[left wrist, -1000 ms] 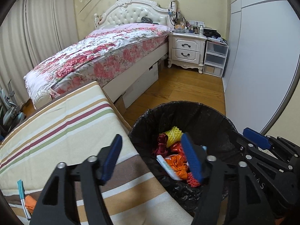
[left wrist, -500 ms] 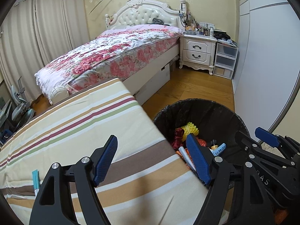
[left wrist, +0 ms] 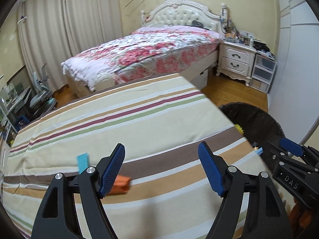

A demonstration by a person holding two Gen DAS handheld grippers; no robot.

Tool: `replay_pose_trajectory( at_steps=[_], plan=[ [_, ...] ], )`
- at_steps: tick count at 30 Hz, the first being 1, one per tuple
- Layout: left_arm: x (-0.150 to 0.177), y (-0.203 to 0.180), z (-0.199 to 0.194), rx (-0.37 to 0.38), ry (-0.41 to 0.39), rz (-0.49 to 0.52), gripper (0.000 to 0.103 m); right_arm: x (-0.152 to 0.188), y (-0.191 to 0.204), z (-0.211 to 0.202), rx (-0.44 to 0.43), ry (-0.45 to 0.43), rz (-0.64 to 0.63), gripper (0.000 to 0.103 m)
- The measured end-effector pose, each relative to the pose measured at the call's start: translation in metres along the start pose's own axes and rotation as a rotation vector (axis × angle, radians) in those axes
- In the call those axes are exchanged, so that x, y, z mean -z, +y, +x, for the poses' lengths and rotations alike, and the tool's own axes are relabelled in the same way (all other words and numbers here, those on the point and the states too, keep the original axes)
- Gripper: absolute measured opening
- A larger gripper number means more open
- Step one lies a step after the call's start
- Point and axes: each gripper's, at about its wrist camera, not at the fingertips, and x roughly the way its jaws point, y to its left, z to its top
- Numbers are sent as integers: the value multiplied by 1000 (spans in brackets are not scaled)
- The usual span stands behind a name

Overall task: Collect trash
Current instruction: 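Move both tools back to the bed toward the teal tube and orange bag, then grasp the teal-capped white tube with the left tool while the right tool grasps the orange bag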

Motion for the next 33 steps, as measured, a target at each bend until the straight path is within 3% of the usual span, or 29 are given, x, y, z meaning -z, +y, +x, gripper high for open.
replay_pose_trajectory(
  at_steps=[12,19,26,33],
  plan=[
    [33,93,9,-149,81,-155,74,5,62,-2,-70,16,-121,54],
    [39,116,19,-149,130,-215,74,10,89,-1,-90,32,-177,54],
    [47,123,34,-117,195,-203,73,14,106,0,-103,44,-212,54],
    [53,125,25,-59,188,-178,44,16,126,3,-129,54,-250,54]
  ],
)
